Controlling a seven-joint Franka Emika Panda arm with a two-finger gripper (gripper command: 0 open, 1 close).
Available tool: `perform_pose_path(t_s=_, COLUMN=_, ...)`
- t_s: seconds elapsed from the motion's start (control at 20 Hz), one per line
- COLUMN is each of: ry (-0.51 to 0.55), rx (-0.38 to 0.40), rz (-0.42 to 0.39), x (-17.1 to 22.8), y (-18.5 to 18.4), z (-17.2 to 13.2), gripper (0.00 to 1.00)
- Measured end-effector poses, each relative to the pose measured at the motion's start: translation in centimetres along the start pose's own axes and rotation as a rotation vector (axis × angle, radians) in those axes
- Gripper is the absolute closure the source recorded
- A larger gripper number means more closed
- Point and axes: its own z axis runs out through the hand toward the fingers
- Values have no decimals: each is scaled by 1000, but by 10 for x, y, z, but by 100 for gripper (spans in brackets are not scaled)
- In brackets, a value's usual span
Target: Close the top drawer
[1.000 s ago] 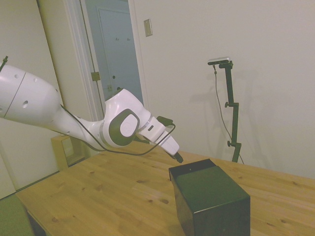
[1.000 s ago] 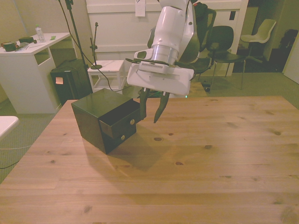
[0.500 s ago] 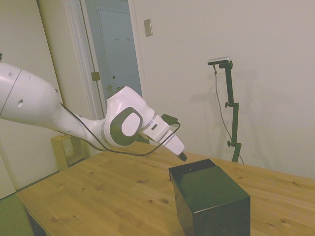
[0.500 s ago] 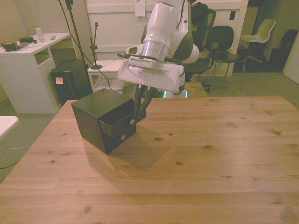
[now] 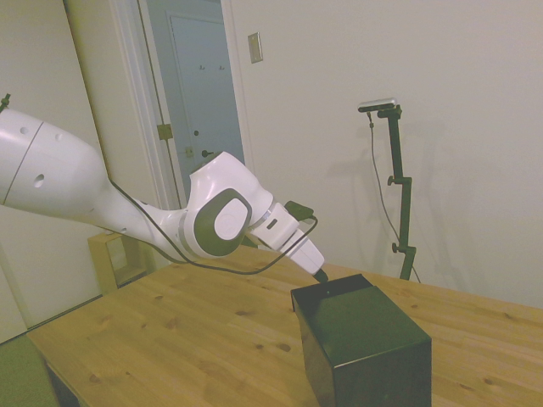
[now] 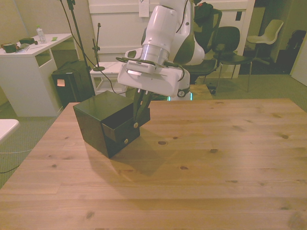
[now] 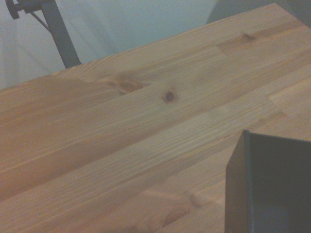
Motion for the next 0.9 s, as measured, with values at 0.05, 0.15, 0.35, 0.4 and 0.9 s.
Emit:
perform_pose_path(t_s=0.05, ry=0, rx=-1, rz=1, x=0, y=0, z=0, gripper=100)
perform_pose_path(t_s=0.15, ry=-1, rx=-8, rz=4, x=1, y=1, z=1, gripper=100)
perform_pose_path(t_s=0.35, ry=-4, rx=-34, rz=22, x=4, y=2, z=0, gripper=100)
perform_pose_path(t_s=0.4, ry=-6, rx=-44, rz=25, x=4, y=2, z=-1, gripper=100)
perform_pose_path(t_s=0.9, ry=-14, rx=-140, rz=79, x=19, y=9, z=-2, gripper=100)
